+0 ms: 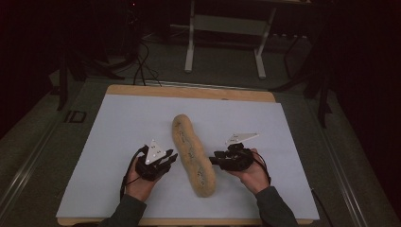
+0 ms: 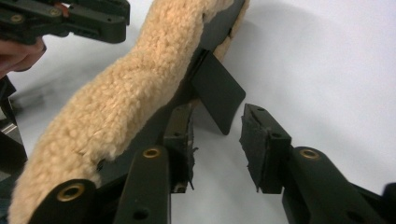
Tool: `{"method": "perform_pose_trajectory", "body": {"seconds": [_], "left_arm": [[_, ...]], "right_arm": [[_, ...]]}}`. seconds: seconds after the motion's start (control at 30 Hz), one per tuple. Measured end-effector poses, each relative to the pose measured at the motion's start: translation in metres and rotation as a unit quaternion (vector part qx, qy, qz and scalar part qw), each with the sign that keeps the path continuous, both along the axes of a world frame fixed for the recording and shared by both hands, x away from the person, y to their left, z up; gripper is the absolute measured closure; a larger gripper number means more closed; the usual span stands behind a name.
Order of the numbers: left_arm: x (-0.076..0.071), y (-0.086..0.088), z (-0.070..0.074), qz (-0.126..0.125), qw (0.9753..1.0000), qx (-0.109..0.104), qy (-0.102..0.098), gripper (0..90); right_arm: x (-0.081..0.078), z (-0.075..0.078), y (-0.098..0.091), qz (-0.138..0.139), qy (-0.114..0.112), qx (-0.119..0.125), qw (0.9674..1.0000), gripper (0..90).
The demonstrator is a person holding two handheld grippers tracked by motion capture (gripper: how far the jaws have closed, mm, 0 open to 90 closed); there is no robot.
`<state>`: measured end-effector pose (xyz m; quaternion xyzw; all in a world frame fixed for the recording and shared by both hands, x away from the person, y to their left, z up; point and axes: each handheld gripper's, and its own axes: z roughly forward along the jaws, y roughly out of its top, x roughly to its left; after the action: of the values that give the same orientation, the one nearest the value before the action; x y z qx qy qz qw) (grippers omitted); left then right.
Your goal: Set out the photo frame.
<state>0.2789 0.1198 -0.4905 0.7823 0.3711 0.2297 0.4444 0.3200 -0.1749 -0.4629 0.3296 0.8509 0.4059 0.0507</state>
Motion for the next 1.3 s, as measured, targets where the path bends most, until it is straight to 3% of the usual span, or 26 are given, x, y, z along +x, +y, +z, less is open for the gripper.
{"method": "perform_pose_trajectory", "body": {"seconds": [0.4, 0.63, 1.03, 1.3], "left_arm": [[0.02, 0.005, 0.002, 0.021, 0.9995, 0.019, 0.008, 62.4], [0.032, 0.008, -0.001, 0.037, 0.9989, 0.025, 0.016, 61.6], [0.042, 0.007, 0.002, 0.044, 0.9982, 0.036, 0.017, 60.7], [0.049, 0.003, 0.0, 0.053, 0.9976, 0.039, 0.018, 60.8]], "right_arm": [[-0.01, 0.015, -0.017, -0.011, -0.006, 0.022, 0.9997, 51.5], [-0.02, 0.025, -0.022, -0.004, -0.012, 0.032, 0.9994, 47.6], [-0.034, 0.035, -0.012, 0.023, -0.005, 0.054, 0.9983, 40.3], [-0.044, 0.023, 0.004, 0.031, 0.004, 0.046, 0.9984, 31.6]]}}
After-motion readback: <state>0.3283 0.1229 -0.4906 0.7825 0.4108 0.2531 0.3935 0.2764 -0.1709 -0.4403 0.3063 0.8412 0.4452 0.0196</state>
